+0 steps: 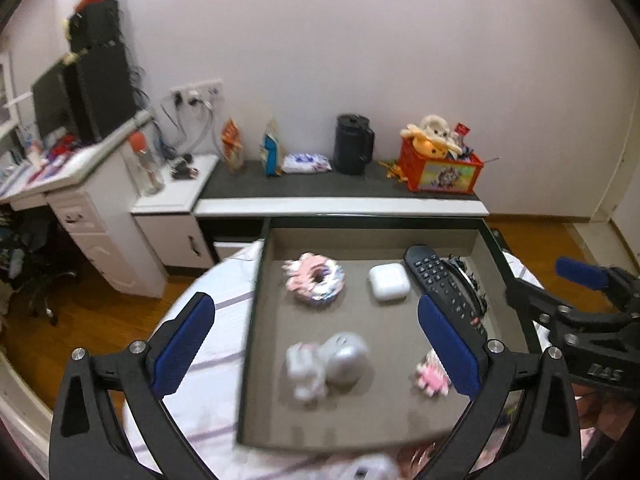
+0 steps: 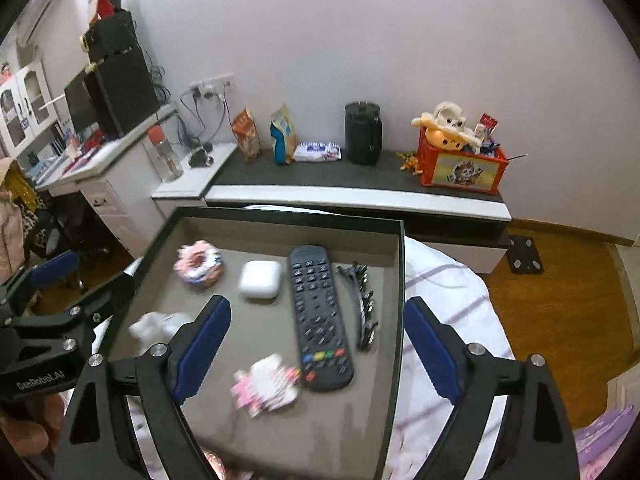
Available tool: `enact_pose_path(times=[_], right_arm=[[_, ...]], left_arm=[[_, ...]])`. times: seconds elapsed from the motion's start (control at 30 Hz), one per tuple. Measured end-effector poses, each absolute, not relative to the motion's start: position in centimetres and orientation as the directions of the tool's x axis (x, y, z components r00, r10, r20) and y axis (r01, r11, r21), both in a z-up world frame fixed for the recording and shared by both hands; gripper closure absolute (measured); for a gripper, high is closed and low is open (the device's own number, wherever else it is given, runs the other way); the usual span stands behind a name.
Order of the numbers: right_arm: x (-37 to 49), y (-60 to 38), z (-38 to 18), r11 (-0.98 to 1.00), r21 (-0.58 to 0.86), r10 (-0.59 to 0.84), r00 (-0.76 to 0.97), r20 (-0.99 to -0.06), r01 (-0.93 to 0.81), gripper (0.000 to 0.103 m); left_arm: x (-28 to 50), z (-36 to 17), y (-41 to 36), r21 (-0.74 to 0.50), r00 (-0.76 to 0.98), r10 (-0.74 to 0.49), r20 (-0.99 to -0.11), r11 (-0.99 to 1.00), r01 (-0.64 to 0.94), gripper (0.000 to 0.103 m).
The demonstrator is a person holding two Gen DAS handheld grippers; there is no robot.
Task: Organize rigid objects
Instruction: 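Withdraw both tools from the box toward the remaining items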
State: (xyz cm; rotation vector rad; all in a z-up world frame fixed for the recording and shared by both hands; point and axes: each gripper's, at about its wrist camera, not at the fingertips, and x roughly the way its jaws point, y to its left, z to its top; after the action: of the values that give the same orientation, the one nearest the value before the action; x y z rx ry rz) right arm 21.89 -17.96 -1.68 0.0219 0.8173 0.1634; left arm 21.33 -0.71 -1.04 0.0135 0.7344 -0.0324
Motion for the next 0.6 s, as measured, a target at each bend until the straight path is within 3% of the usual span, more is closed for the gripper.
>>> enact_pose_path(times=[0.6], right_arm=[[3.5, -16.7, 4.4, 0.989, 0.110, 0.146, 0.827, -0.543, -0.102, 0.000]], left_arm=[[4.0, 3.1, 3.4, -0.025, 0.839, 0.014, -0.544, 0.999, -0.033, 0.000]])
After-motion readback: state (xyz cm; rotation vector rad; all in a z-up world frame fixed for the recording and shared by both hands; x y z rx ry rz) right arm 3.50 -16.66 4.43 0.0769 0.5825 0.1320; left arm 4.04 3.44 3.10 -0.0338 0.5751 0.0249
